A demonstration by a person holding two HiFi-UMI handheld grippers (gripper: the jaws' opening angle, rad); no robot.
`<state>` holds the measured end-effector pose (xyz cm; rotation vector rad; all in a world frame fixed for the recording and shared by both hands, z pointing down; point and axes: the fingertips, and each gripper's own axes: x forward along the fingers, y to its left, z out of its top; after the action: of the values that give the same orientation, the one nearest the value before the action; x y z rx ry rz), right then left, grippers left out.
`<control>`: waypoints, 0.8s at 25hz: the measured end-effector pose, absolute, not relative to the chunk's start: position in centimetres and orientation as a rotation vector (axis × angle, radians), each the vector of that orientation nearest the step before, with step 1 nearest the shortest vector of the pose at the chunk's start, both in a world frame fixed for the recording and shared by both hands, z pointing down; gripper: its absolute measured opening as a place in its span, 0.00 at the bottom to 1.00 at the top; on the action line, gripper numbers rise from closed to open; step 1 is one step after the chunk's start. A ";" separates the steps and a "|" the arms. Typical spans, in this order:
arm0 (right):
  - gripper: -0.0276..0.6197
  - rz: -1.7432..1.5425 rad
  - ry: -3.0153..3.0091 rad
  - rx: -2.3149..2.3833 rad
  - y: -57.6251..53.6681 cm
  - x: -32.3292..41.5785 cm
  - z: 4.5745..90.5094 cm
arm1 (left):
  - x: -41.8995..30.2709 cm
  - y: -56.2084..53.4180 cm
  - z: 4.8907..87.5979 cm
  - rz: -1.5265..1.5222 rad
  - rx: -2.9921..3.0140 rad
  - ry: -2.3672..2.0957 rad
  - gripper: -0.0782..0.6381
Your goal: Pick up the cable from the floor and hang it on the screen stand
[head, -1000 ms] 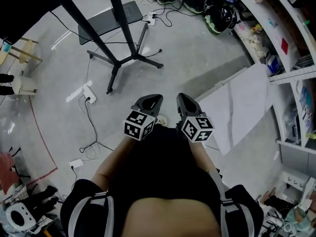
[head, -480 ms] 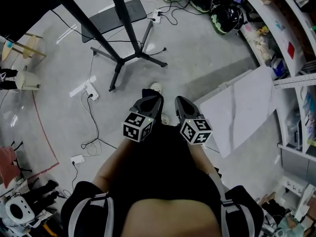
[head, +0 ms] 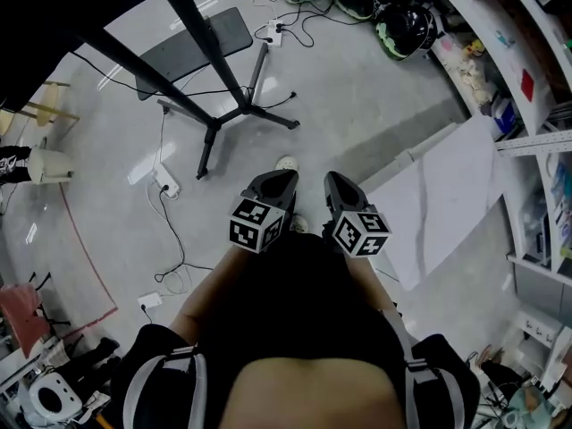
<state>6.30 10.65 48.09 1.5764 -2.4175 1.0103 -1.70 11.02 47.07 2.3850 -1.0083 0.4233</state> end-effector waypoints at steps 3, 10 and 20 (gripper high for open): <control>0.08 0.997 -2.414 1.595 7.4 6.6 47.6 | -1.7 8.1 46.7 0.426 2.392 -0.994 0.12; 0.08 0.940 -2.434 1.645 -0.8 6.5 45.6 | -2.2 -0.3 44.8 0.398 2.429 -0.981 0.12; 0.08 0.873 -2.418 1.676 -9.2 6.1 44.3 | -2.5 -9.8 44.5 0.381 2.469 -0.934 0.12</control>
<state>6.08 -9.24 44.33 1.6756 -2.4177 0.8735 -2.47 -9.78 44.52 2.4694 -0.9339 0.3808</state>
